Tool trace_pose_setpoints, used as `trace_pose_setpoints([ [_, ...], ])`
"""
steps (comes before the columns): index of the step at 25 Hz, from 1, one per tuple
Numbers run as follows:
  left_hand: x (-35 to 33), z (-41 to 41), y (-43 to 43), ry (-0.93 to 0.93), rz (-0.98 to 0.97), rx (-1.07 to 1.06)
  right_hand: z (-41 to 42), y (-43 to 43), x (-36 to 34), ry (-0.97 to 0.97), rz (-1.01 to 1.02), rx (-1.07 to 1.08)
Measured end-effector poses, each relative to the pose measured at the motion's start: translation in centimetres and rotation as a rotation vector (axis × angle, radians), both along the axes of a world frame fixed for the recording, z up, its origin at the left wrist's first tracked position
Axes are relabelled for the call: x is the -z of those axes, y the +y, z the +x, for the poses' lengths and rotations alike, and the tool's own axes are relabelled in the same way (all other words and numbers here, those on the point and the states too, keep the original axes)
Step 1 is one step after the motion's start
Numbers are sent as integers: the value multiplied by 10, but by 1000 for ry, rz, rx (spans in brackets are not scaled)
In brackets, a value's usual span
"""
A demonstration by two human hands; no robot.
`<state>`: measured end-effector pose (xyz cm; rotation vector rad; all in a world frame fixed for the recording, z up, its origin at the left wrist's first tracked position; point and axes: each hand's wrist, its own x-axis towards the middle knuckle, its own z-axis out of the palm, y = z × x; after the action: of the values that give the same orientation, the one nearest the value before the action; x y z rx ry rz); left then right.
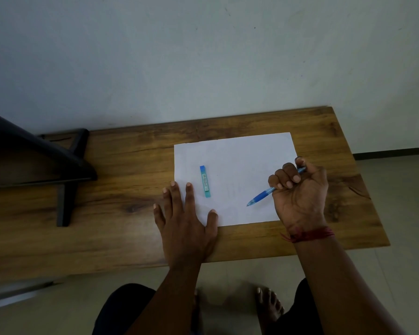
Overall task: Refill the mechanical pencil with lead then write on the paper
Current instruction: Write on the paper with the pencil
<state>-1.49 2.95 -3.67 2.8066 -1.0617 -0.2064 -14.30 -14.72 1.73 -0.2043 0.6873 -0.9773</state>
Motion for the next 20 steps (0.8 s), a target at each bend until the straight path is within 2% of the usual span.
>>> trace_pose_setpoints([
  [6,0,0,1,13,-16,5,-1,-1,-1,-55,2,-3],
  [20,1,0,1,3,3,-3,-1,0,-1,-52,-2,9],
])
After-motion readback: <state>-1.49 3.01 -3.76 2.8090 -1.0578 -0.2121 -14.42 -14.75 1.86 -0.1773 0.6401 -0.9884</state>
